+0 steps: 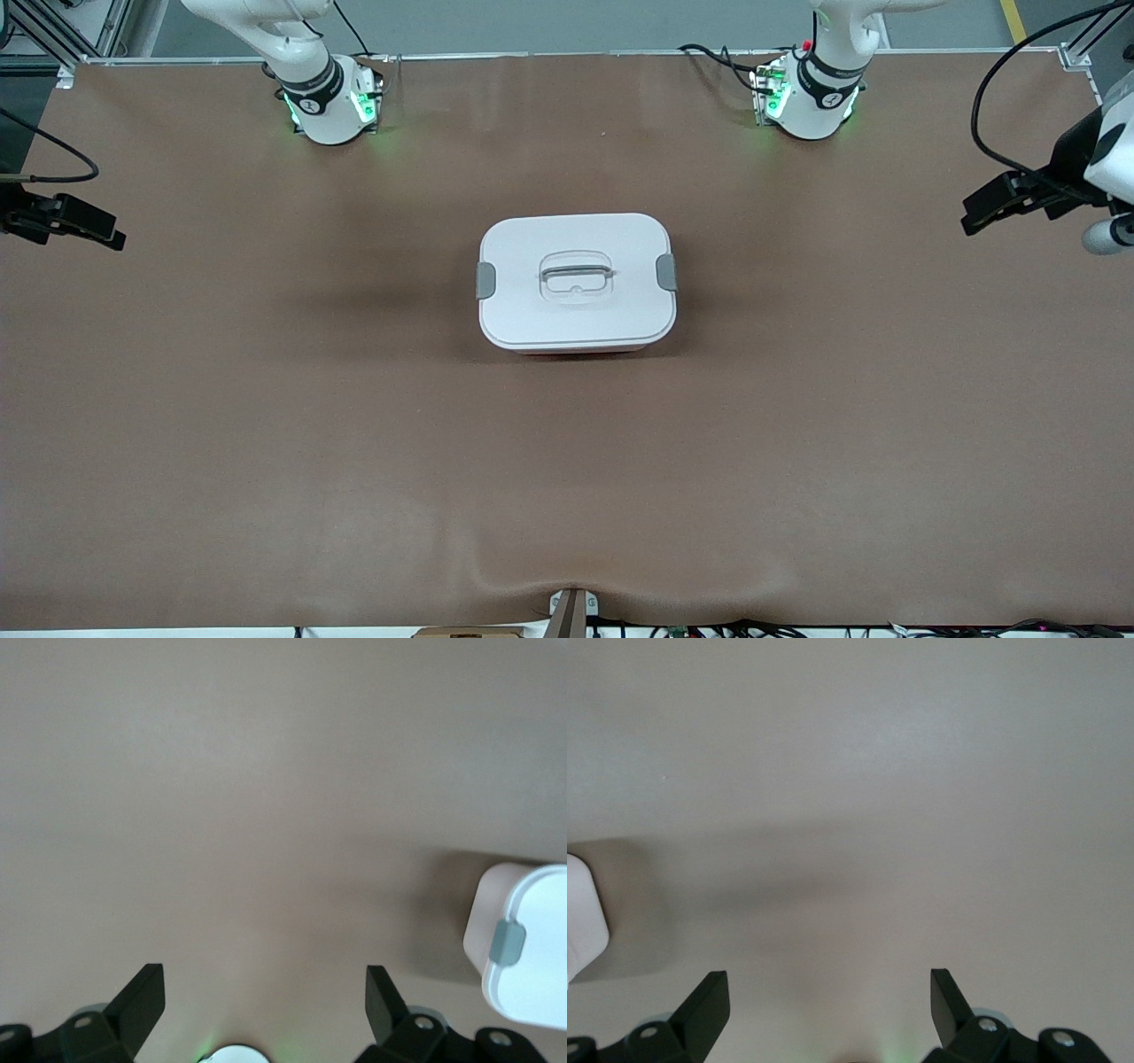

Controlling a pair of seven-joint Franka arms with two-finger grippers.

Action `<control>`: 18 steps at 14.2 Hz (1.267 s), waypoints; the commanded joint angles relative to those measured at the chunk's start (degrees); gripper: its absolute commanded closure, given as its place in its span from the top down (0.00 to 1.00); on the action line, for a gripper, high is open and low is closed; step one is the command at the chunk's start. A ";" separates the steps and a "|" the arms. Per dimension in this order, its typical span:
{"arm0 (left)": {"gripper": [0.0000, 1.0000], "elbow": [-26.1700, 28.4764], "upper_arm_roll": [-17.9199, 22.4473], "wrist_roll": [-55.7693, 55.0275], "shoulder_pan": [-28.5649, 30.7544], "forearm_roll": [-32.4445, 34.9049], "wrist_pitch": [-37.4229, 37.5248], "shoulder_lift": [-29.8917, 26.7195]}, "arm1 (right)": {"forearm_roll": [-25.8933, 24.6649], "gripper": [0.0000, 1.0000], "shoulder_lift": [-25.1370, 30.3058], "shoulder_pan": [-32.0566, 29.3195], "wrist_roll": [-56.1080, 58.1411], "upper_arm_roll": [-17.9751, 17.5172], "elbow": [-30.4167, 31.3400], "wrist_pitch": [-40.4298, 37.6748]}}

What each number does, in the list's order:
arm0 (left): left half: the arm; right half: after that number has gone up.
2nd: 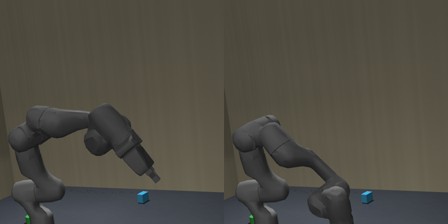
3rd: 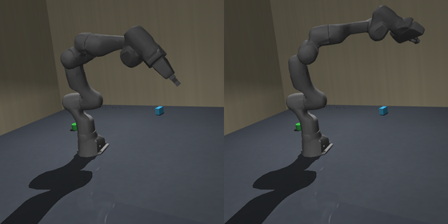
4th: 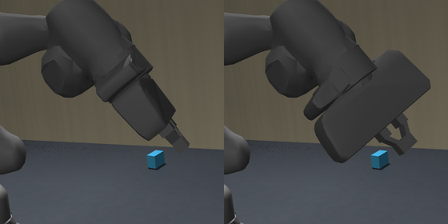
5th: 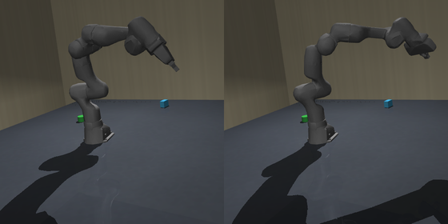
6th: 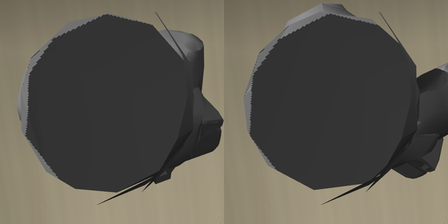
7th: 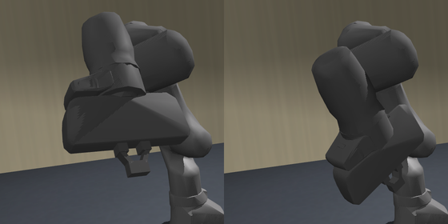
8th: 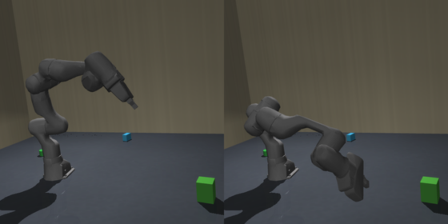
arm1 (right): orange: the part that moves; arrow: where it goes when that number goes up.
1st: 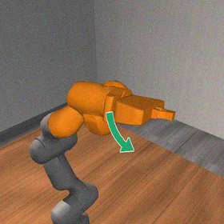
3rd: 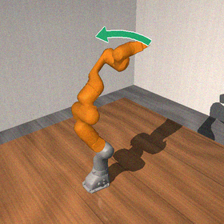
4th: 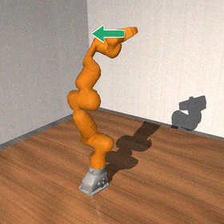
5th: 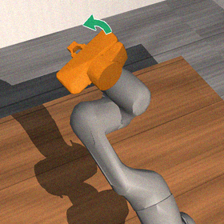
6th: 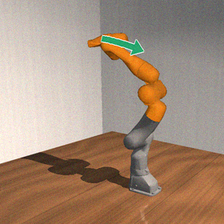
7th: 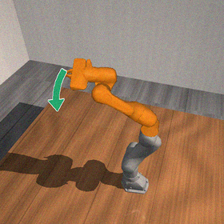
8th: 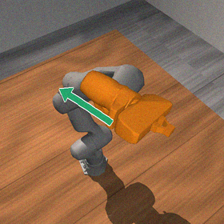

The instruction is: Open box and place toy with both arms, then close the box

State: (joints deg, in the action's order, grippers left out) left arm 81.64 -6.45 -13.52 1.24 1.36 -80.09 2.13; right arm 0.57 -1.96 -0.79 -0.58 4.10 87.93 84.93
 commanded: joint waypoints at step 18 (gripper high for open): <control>1.00 6.25 3.02 6.32 -0.80 -1.36 0.11 -6.09 | 2.51 1.00 0.29 0.53 -2.85 -0.14 -1.62 -0.65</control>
State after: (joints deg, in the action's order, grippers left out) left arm 86.45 -4.03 -8.55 0.89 0.13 -79.28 -2.26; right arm 2.14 -1.92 -0.24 -2.21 4.03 86.82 84.88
